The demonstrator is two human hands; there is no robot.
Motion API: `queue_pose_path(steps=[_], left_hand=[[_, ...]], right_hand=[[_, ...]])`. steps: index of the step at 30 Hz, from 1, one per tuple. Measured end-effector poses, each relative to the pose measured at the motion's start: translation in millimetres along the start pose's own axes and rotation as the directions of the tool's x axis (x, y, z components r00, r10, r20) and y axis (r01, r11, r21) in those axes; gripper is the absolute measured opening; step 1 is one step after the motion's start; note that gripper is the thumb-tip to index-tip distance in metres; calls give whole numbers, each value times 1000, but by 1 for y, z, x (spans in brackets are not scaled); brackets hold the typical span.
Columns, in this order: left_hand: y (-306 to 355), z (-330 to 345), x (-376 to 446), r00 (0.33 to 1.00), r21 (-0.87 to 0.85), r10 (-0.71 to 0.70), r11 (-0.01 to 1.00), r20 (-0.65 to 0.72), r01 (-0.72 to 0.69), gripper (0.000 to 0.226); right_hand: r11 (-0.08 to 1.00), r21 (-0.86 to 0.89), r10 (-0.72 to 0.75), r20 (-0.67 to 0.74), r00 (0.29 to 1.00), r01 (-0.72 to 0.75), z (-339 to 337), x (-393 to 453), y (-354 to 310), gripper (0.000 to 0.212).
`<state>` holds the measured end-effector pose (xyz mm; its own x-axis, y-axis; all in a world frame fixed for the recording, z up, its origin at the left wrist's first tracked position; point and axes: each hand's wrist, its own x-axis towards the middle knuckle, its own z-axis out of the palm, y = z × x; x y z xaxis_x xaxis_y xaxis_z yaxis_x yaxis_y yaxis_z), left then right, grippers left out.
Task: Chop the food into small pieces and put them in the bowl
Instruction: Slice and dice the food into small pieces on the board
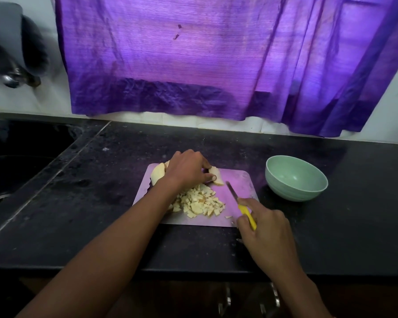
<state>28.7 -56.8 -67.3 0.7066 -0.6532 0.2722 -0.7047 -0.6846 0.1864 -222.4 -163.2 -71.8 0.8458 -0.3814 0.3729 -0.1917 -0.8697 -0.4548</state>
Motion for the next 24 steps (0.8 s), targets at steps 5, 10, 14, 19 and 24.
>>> queue_pose_path(steps=[5, 10, 14, 19, 24], left_hand=[[-2, 0, 0, 1000, -6, 15, 1000, 9, -15, 49], [-4, 2, 1, 1000, -26, 12, 1000, 27, -11, 52], [-6, 4, 2, 1000, -38, 13, 999, 22, -12, 51], [-4, 5, 2, 999, -45, 22, 999, 26, -21, 51], [-5, 4, 1, 999, -60, 17, 998, 33, -15, 50]], right_hand=[[999, 4, 47, -28, 999, -46, 13, 32, -4, 43], [999, -33, 25, 28, 999, -24, 26, 63, -8, 43], [998, -66, 3, 45, 999, 0, 33, 72, -10, 40], [992, -122, -25, 85, 996, 36, 38, 77, -10, 36], [992, -116, -30, 102, 994, 42, 36, 76, -13, 38]])
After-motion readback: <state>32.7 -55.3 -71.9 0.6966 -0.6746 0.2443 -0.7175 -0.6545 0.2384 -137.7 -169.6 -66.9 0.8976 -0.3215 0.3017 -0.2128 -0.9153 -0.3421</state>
